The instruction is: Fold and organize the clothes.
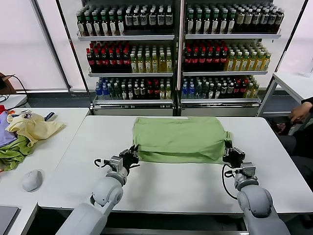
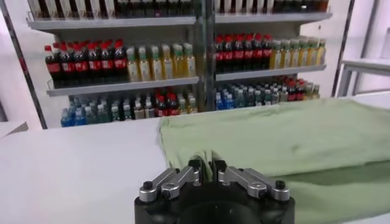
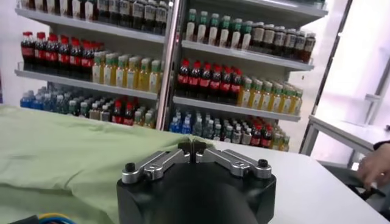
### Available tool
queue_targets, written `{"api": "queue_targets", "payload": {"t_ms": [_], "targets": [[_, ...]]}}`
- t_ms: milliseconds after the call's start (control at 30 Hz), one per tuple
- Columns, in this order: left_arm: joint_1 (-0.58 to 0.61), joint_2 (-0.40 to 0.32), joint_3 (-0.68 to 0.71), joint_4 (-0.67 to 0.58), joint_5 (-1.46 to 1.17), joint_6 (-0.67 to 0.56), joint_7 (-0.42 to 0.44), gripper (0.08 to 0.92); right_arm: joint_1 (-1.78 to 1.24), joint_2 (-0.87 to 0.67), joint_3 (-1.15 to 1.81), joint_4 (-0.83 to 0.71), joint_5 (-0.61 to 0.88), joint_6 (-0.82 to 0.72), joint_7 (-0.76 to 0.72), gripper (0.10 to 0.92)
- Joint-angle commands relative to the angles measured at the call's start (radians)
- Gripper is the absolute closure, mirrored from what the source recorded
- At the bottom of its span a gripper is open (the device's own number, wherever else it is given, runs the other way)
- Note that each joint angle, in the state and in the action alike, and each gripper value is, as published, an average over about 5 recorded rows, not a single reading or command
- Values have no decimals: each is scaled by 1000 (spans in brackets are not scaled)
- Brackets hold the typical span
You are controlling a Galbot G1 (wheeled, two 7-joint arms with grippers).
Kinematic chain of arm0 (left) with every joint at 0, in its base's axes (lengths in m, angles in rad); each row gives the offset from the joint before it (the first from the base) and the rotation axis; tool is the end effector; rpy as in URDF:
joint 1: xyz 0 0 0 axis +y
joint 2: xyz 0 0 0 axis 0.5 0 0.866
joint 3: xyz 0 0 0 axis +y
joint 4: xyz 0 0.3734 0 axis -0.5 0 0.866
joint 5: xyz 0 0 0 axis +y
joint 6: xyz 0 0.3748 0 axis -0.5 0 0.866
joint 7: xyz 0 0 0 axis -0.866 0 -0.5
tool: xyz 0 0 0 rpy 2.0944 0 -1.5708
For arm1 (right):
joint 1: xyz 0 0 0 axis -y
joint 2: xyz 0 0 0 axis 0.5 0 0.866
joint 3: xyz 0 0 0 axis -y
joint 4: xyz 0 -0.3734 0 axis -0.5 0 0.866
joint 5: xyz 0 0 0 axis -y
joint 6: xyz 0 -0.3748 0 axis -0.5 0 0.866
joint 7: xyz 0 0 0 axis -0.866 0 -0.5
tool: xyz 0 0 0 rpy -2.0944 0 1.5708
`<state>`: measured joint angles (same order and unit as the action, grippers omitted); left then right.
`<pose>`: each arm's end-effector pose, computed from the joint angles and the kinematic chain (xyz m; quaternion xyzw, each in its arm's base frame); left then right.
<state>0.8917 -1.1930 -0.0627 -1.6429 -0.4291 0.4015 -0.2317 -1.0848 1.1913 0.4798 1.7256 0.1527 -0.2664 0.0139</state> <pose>0.3901 -0.0268 -0.3268 -0.1120 -0.9775 -0.0498 0.1716 0.3585 -0.1019 -0.3129 0.0216 -0.9897 0.1157 0.0811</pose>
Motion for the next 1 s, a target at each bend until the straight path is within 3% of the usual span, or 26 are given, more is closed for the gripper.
{"api": "queue_targets", "payload": {"t_ms": [33,433,667,800,1000], "targets": [[-42,-20,16,79,37,-6,-1,709,52,2,-28,-58,-53,-21,-10,790],[123,0,-39,-118,39,9,-23,364,-124,-5,108,99,-22,32,-16,445],[148,-6,-39,-103,38,16,-36,192,-136,-13,166,72,66,-40,21,248],[121,-18,-36,-59,26,22,-58,178,-123,-18,154,41,71,-94,27,206],[78,-33,-30,-8,1,26,-81,177,-84,-22,97,-5,76,-150,26,222]]}}
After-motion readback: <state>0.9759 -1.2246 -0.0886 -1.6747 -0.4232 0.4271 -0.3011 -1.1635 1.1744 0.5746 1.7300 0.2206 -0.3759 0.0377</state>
